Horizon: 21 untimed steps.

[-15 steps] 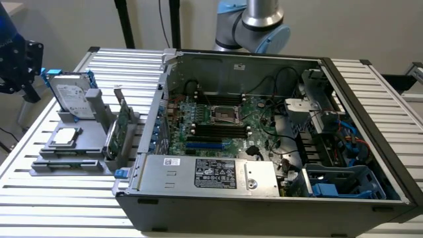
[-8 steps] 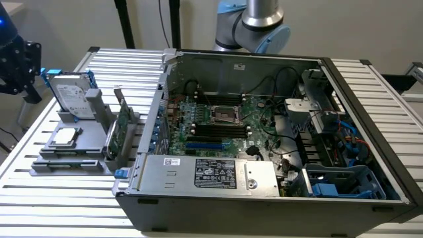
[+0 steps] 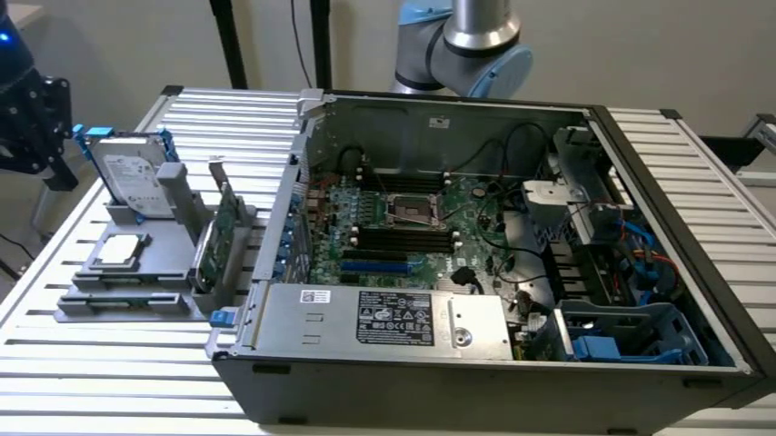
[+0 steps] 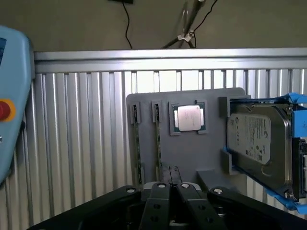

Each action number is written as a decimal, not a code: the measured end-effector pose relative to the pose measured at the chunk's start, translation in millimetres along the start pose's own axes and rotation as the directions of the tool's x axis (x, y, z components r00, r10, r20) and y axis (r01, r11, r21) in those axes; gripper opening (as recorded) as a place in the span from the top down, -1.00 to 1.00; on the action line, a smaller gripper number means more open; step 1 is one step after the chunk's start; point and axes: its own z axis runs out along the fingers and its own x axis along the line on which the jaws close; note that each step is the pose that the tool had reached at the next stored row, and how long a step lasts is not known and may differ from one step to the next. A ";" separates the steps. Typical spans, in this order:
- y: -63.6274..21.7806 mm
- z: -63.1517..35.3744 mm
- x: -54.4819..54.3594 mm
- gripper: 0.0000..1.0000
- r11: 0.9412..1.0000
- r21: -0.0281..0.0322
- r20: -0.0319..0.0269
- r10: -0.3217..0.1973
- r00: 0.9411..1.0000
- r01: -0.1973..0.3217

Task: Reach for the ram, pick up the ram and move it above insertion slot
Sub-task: 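Pick up the ram and move it above insertion slot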

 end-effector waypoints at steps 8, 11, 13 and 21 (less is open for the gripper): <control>-2.0 0.0 0.9 0.79 0.999 0.000 0.000 -0.040 0.999 0.040; -2.0 0.1 1.1 0.65 0.999 0.001 0.000 -0.040 0.999 0.040; -2.0 0.6 1.6 0.40 0.999 0.001 0.000 -0.040 0.999 0.040; -2.4 12.9 7.1 0.15 0.999 0.001 0.000 -0.040 0.999 0.040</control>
